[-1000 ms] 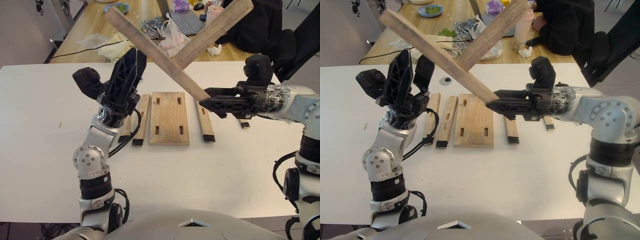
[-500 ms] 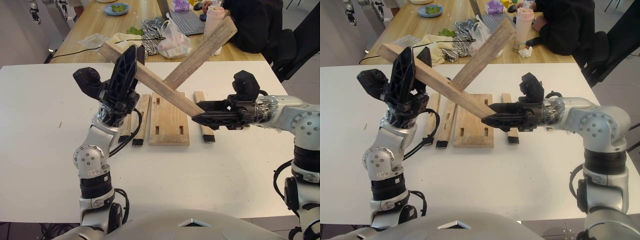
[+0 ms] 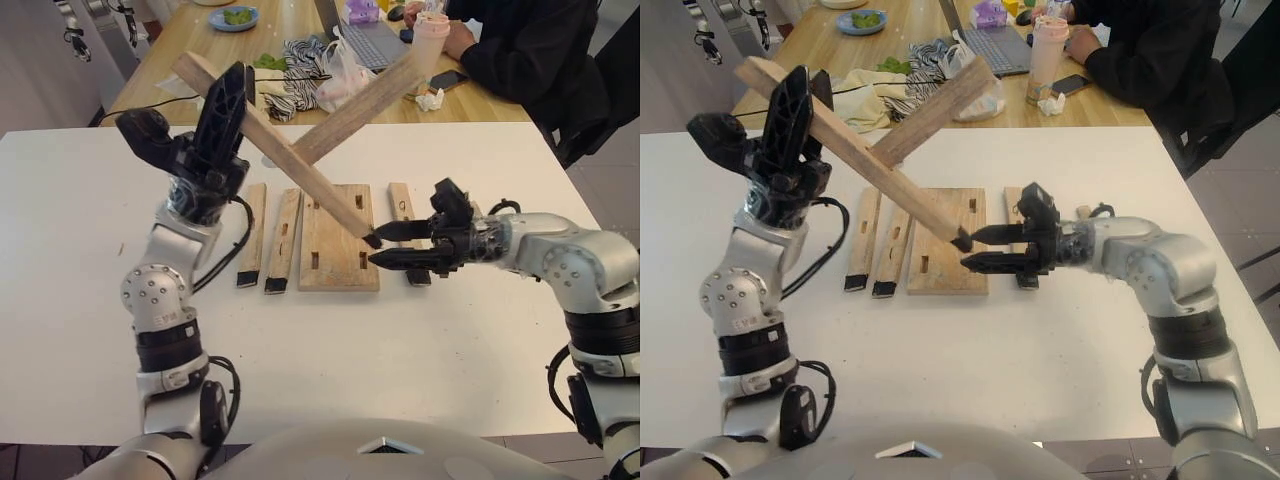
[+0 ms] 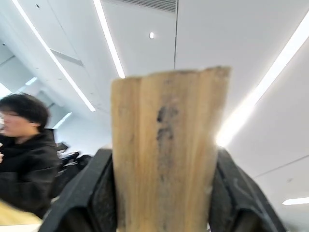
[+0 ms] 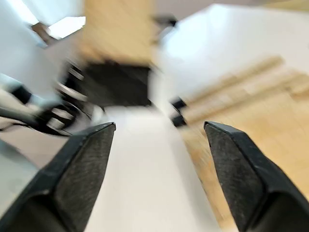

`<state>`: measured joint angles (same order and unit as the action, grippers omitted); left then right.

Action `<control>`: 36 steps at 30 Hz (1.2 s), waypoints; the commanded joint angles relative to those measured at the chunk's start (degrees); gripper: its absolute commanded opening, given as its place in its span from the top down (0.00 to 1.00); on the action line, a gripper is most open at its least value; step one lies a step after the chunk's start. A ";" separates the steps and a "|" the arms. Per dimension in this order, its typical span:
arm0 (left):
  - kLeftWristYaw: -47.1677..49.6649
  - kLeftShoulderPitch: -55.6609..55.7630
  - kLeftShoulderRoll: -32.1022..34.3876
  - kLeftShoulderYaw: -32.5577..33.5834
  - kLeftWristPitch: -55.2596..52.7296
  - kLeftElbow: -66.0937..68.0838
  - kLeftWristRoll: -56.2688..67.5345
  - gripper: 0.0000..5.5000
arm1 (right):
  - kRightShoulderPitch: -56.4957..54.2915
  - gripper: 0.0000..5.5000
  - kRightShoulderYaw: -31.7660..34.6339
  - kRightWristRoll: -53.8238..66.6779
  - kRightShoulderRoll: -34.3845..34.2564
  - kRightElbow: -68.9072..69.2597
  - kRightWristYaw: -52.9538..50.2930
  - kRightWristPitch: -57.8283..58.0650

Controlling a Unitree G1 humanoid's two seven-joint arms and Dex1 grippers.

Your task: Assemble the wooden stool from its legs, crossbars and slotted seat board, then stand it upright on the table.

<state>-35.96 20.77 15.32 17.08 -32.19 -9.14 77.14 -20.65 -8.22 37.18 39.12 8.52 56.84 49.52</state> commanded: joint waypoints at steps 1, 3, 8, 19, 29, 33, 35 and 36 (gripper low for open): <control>-6.59 2.71 6.99 -2.09 0.12 4.98 -9.75 0.63 | -2.05 0.47 1.52 -10.55 -4.14 -12.60 -10.59 -10.98; -9.67 3.78 8.59 -4.00 1.38 7.86 -15.14 0.63 | -5.49 0.54 6.39 -12.57 -7.78 -19.11 -17.89 -16.52; -13.65 4.83 7.10 -7.15 5.74 13.86 -24.60 0.63 | -9.07 0.68 10.08 -16.35 -11.08 -26.37 -24.41 -23.43; -20.66 7.41 3.47 -8.97 12.97 26.13 -34.37 0.63 | -10.53 1.00 10.58 -19.27 -11.65 -28.35 -22.57 -26.41; -38.42 7.86 14.08 -23.03 12.70 31.53 -47.94 0.63 | -9.78 1.00 10.71 -20.89 -11.53 -28.92 -21.43 -26.67; -41.72 8.13 18.79 -27.21 13.12 27.71 -50.68 0.63 | -9.26 1.00 10.60 -21.11 -12.07 -28.34 -21.89 -26.40; -41.04 7.54 19.68 -28.33 13.28 24.98 -51.30 0.63 | -8.62 1.00 10.79 -21.14 -12.29 -28.00 -22.42 -26.25; -40.51 6.82 19.96 -28.66 12.95 23.31 -51.25 0.63 | -8.42 1.00 10.85 -21.13 -12.42 -27.90 -22.71 -26.21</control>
<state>-78.09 33.79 33.48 -6.21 -16.53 14.42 33.96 -29.65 2.19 16.85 27.48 -20.17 34.70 23.06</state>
